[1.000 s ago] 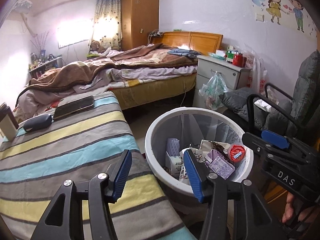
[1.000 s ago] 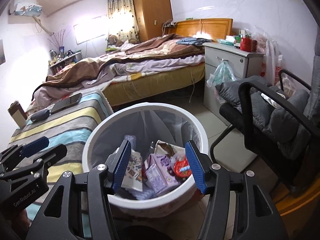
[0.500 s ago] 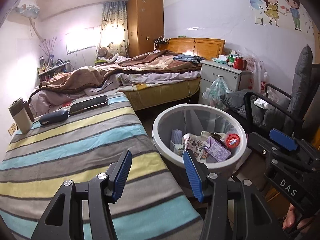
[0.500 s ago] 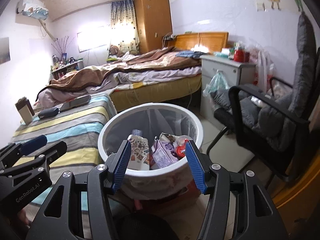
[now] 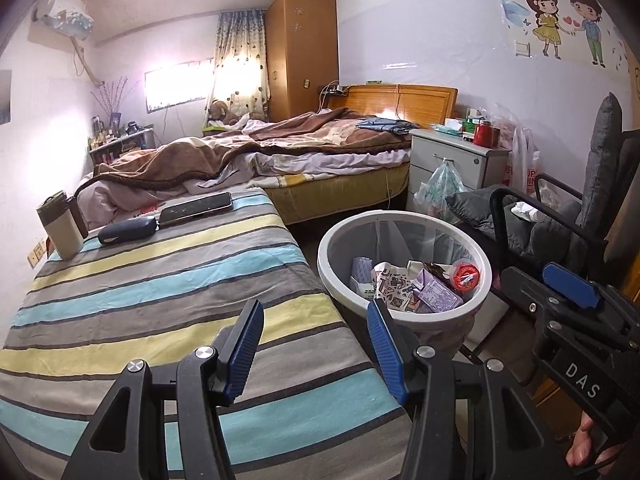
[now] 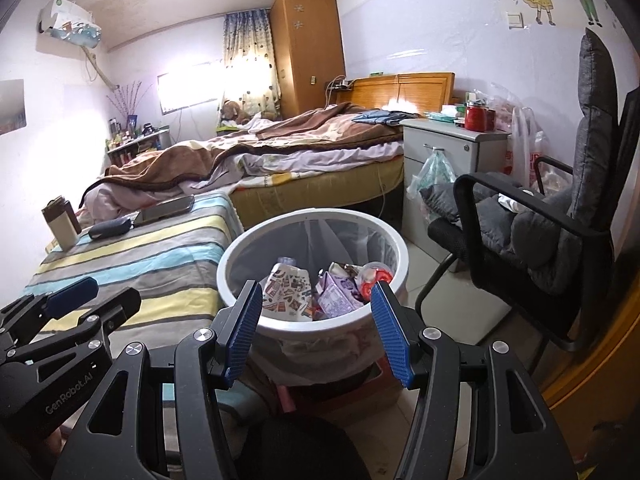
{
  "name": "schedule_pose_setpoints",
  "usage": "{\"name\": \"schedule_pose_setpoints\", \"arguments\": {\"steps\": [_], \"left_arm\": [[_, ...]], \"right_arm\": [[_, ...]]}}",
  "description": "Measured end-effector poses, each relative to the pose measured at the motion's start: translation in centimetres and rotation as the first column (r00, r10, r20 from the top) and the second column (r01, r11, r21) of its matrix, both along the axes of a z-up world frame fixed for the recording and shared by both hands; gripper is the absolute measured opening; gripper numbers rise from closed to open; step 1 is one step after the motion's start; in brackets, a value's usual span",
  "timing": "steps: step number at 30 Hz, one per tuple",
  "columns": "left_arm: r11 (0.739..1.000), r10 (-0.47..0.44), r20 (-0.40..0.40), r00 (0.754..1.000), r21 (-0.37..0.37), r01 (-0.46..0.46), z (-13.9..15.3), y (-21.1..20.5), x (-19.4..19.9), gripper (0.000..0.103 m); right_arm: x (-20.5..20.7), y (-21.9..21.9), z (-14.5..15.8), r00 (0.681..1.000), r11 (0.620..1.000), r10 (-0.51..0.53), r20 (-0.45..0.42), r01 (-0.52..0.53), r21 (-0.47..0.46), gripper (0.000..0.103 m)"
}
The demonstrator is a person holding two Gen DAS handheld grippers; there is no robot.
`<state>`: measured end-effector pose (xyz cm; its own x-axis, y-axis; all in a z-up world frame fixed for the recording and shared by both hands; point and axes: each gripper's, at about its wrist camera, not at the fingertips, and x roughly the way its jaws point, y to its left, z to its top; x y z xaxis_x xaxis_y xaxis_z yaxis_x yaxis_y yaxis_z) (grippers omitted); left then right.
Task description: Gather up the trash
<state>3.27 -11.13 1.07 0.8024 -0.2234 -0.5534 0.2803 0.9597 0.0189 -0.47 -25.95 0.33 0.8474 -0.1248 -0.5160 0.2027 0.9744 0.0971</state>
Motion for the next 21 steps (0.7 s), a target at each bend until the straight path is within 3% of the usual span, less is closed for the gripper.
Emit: {"name": "schedule_pose_setpoints", "arguments": {"steps": [21], "left_arm": [[1.000,0.018,-0.012,1.000,-0.009,-0.018,0.25,0.69,-0.44,0.054]], "right_arm": [[-0.23,0.81,-0.05,1.000,1.000,0.012,-0.006,-0.012,0.010,0.058]]}}
